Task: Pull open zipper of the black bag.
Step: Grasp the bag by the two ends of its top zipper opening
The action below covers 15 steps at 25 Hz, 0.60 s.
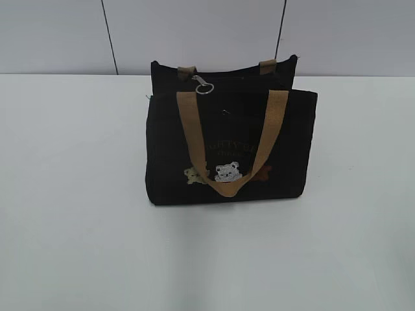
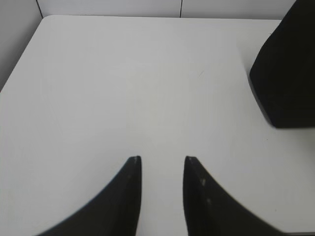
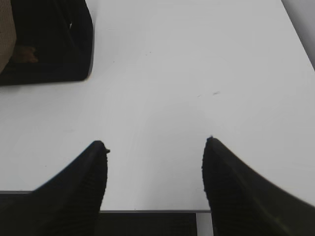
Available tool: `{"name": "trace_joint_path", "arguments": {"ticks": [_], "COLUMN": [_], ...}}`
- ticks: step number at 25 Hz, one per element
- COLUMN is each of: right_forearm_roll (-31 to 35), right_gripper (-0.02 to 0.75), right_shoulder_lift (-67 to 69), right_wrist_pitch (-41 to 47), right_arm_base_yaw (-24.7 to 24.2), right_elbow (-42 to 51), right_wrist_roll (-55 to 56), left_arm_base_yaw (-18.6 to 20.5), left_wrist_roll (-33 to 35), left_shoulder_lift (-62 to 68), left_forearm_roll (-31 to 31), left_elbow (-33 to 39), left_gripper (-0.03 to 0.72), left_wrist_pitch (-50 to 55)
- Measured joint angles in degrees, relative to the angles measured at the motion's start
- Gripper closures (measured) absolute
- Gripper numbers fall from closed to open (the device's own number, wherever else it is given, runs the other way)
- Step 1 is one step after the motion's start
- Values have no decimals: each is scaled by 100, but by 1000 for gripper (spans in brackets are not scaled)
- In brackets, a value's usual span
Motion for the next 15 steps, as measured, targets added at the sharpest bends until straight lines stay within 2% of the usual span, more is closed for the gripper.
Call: {"name": "trace_joint_path", "arguments": {"ticks": [15], "right_forearm_roll": [5], "right_gripper": [272], "right_shoulder_lift": [0], "right_wrist_pitch": [-6], "right_arm_base_yaw": [0], "right_elbow": [0], "right_wrist_roll": [2], "left_arm_base_yaw": [0], "left_wrist_roll": [0], "left_shoulder_lift": [0], "left_forearm_roll": [0], "left_elbow": [0], "left_gripper": [470], "left_wrist_pitch": [0]}}
